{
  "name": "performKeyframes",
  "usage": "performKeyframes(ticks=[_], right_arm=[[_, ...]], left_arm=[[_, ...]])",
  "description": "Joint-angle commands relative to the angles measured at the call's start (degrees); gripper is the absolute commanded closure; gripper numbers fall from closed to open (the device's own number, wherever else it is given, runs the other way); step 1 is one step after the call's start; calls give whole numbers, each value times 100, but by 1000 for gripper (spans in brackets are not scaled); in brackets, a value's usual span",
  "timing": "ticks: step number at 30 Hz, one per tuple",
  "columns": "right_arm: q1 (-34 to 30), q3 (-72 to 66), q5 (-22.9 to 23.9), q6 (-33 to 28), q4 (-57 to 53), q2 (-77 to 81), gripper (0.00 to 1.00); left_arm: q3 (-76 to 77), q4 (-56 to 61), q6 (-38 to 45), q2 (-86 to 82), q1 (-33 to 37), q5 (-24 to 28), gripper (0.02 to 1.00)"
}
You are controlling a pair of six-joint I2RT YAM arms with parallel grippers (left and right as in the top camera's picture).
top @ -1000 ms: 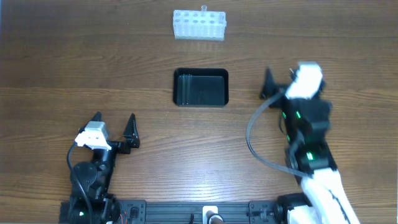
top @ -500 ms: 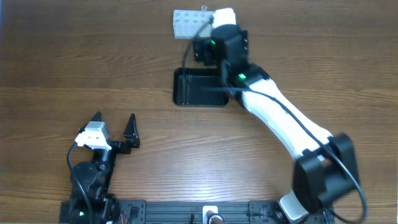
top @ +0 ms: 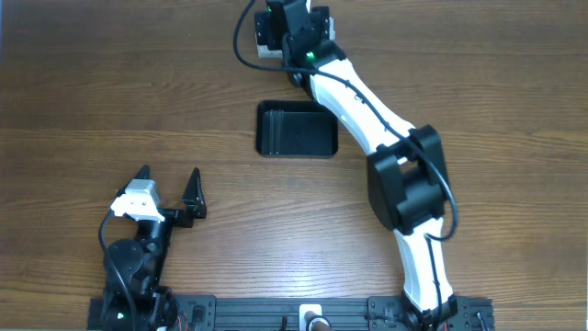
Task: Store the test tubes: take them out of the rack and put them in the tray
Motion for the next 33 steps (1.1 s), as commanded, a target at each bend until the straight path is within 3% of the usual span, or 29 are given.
performKeyframes(ticks=[1,9,12,18,33], right_arm=[[-94,706,109,81,-114,586,25],[-229,831,129,96,52,949,66],[-258,831,129,94,57,973,137],[-262,831,129,94,92,977,417],[-264,828,278,90,42,990,647]], left_arm=[[-28,-11,85,-35,35,55,18],[-28,-11,85,-35,35,55,18],[-28,-11,85,-35,35,55,18],[-28,-11,85,-35,35,55,18],[-28,-11,85,-35,35,55,18]])
